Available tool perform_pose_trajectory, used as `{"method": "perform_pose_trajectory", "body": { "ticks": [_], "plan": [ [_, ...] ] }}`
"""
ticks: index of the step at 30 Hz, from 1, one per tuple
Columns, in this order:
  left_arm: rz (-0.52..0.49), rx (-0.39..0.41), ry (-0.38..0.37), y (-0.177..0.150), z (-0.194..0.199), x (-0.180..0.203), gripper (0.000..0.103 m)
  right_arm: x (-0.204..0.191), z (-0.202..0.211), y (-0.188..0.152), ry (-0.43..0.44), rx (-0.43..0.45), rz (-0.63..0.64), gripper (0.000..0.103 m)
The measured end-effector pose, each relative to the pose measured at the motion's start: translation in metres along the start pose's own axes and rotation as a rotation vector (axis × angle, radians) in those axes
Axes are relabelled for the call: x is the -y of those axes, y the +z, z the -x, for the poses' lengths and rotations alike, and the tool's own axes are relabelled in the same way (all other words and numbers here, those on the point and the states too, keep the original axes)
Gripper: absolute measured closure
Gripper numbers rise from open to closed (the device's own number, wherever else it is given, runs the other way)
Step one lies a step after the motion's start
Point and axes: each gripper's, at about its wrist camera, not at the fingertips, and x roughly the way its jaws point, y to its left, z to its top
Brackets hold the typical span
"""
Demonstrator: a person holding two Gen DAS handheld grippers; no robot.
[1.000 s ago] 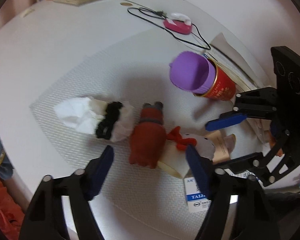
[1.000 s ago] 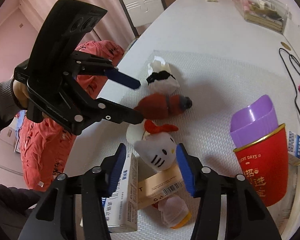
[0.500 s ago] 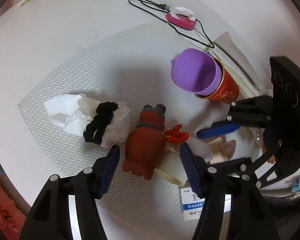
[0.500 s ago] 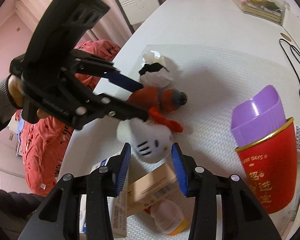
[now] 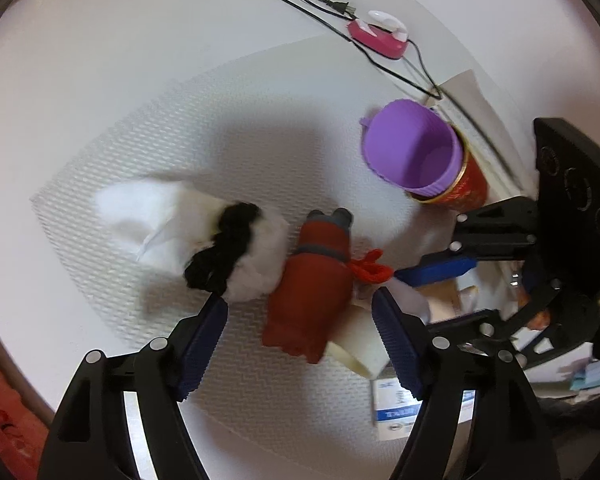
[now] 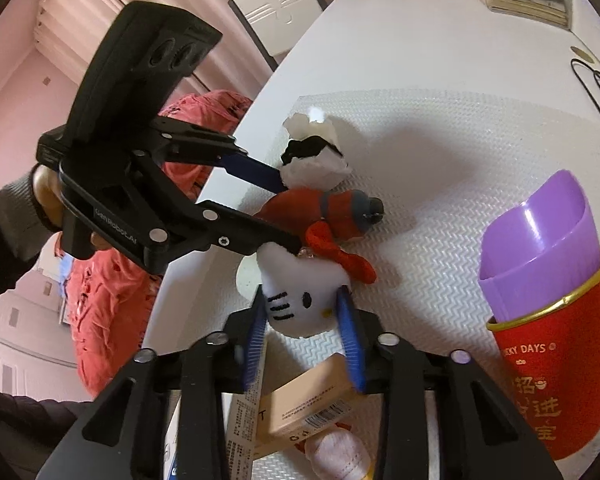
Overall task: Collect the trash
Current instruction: 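Grasp the white bow plush with right tool while left tool grasps red plush, then carry both plush toys from the desk over the orange bin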
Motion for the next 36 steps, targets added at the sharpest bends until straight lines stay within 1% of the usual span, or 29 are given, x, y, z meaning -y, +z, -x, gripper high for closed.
{"method": "perform_pose_trajectory", "body": {
  "ticks": [2, 3, 5, 7, 9, 12, 14, 15, 17, 20, 24, 30, 33, 36],
  "plan": [
    [-0.003, -0.005, -0.018, -0.007, -0.001, 0.002, 0.03, -0.002, -0.001, -0.003, -0.014, -0.015, 0.028, 0.077],
    [-0.001, 0.005, -0.022, -0.006, -0.002, 0.004, 0.031, -0.003, 0.002, -0.003, -0.024, -0.011, 0.03, 0.077],
    [0.006, 0.014, -0.038, -0.005, -0.003, 0.006, 0.041, 0.0, 0.009, -0.006, -0.039, 0.016, 0.008, 0.077],
    [-0.011, 0.015, -0.013, -0.006, -0.005, 0.009, 0.053, 0.006, 0.018, -0.009, -0.054, 0.052, -0.026, 0.077],
    [-0.031, 0.006, 0.02, -0.007, -0.009, 0.013, 0.059, 0.013, 0.029, -0.013, -0.041, 0.088, -0.074, 0.077],
    [0.002, 0.024, 0.013, -0.007, -0.008, 0.014, 0.061, 0.014, 0.033, -0.017, -0.042, 0.097, -0.075, 0.077],
    [-0.007, 0.041, 0.044, -0.008, -0.006, 0.018, 0.061, 0.008, 0.035, -0.017, -0.048, 0.102, -0.055, 0.077],
    [-0.009, 0.05, 0.045, -0.008, -0.003, 0.022, 0.062, 0.007, 0.036, -0.015, -0.05, 0.107, -0.049, 0.077],
    [-0.003, 0.068, 0.032, -0.01, 0.006, 0.025, 0.062, 0.003, 0.04, -0.013, -0.047, 0.119, -0.04, 0.077],
    [-0.021, 0.096, 0.046, -0.014, 0.023, 0.038, 0.062, -0.003, 0.056, -0.012, -0.055, 0.146, -0.02, 0.077],
    [-0.024, 0.158, 0.056, -0.023, 0.055, 0.058, 0.062, -0.016, 0.079, -0.017, -0.068, 0.177, 0.012, 0.077],
    [-0.04, 0.222, 0.076, -0.061, 0.102, 0.08, 0.062, -0.045, 0.125, -0.028, -0.062, 0.218, 0.074, 0.077],
    [-0.05, 0.252, 0.099, -0.086, 0.125, 0.09, 0.062, -0.067, 0.14, -0.034, -0.056, 0.223, 0.117, 0.077],
    [-0.036, 0.287, 0.121, -0.11, 0.141, 0.095, 0.062, -0.086, 0.151, -0.043, -0.036, 0.229, 0.144, 0.077]
  ]
}}
